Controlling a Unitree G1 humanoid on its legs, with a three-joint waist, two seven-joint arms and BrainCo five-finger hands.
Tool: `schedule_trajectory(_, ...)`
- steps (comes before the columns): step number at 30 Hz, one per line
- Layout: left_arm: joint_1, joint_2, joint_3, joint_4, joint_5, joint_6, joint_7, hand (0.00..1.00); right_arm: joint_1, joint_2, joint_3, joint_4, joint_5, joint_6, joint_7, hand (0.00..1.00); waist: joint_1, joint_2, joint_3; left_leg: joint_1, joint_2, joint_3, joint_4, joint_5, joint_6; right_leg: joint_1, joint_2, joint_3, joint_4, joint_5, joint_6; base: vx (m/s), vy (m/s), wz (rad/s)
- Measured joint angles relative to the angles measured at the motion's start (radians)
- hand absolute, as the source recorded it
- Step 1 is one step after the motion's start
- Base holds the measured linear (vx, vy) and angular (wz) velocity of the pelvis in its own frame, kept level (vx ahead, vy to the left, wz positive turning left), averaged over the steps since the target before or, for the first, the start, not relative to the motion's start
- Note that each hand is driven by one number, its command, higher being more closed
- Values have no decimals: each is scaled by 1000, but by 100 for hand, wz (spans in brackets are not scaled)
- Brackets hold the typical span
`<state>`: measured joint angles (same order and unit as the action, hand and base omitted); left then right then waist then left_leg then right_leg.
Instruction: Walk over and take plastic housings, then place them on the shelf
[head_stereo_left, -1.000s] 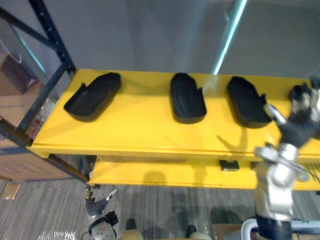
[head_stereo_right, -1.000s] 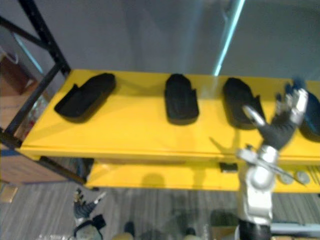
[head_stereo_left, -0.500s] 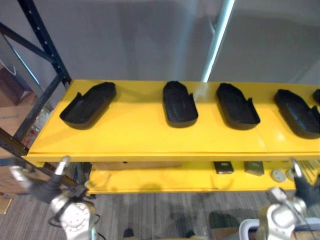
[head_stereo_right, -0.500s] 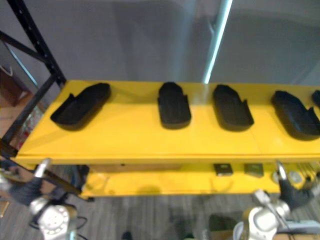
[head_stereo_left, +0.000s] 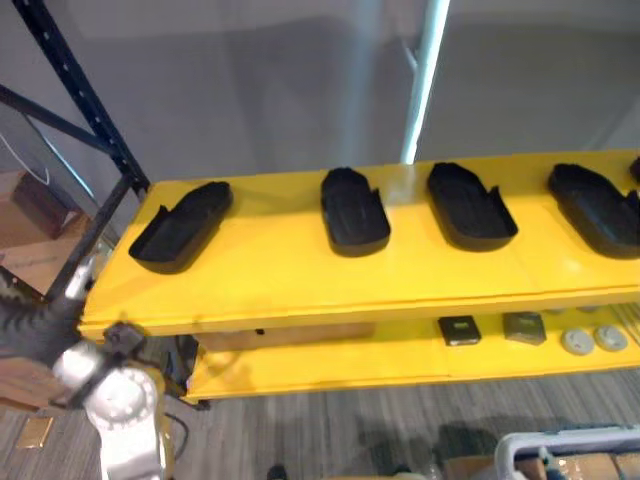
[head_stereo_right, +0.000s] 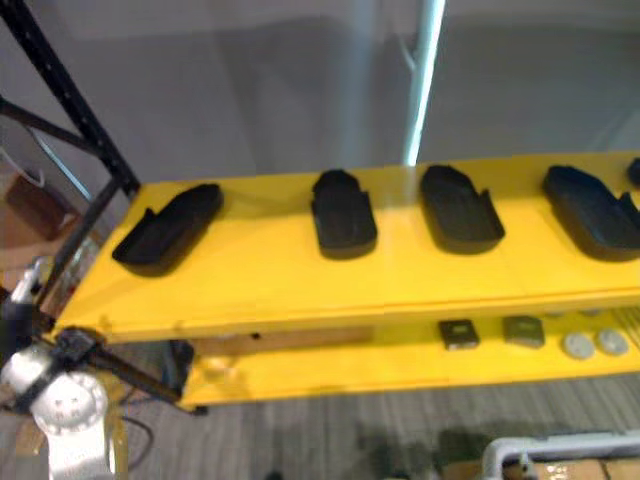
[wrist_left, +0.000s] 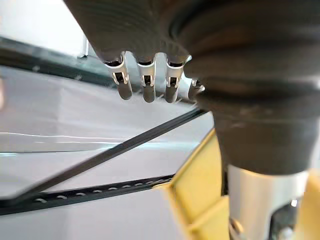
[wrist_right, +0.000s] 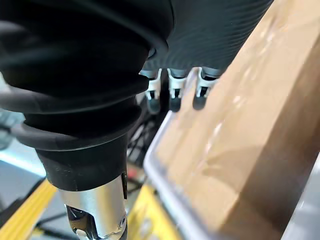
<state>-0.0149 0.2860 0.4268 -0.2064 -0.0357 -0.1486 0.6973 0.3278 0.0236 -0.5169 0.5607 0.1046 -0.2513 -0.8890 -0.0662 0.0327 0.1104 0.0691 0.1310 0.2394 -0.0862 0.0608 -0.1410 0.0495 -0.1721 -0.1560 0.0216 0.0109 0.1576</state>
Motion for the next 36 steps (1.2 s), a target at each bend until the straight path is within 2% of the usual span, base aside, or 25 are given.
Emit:
schedule_trajectory(1,-24,31,11,50,-5,13,3,0,-4,-9,-9,17,0,-6,-9,0,-1,4,4,1,0,6,0,-1,1,-3,0,6,1,1,-1,-8,24,-38)
schedule_trajectory(2,-57,83,34,127,-26,27,8,0,-12,-27,-28,49,1,-10,-14,0,-1,-5,15,0,0,23,0,-2,1,-17,1,24,1,4,-5,1,22,-27)
schedule_trajectory(5,-135,199,57,292,-81,38,40,0,-29,-57,-102,129,24,-11,-30,0,-2,-26,50,-7,-3,39,1,-4,2,-37,-1,45,2,9,-4,3,21,-17)
schedule_trajectory(8,-211,282,74,434,-101,43,55,0,-37,-73,-165,203,52,-13,-27,0,-3,-35,78,-21,-4,42,6,-2,6,-57,-1,51,5,21,0,63,10,-4)
schedule_trajectory(11,-270,331,81,538,-125,45,74,0,-61,-83,-203,264,80,-13,-5,0,-3,-31,96,-38,-3,41,20,-11,6,-69,-1,52,8,19,-3,27,1,0)
schedule_trajectory(15,-321,381,79,624,-150,50,57,0,-98,-90,-210,284,81,-13,27,0,-4,-25,136,-65,5,40,84,-49,6,-69,-1,58,21,11,-14,12,5,-2)
schedule_trajectory(23,-380,498,30,810,-256,92,-168,0,-151,-139,-210,283,73,8,95,0,0,-21,196,-134,35,35,224,-123,2,-101,11,75,65,-9,-27,-1,-1,-3)
schedule_trajectory(29,-395,514,21,892,-352,116,-295,0,-157,-155,-210,283,66,14,131,0,1,-20,217,-161,50,26,292,-158,3,-113,14,77,100,-30,-25,-5,2,0)
schedule_trajectory(30,-395,526,20,904,-361,133,-333,0,-159,-157,-210,283,66,14,136,0,1,-21,220,-164,51,24,301,-161,4,-121,14,77,112,-35,-26,0,0,0)
schedule_trajectory(36,-392,532,20,947,-401,136,-410,0,-159,-178,-210,279,37,14,150,0,3,-19,221,-174,56,20,321,-171,3,-132,15,78,135,-49,-23,0,0,0)
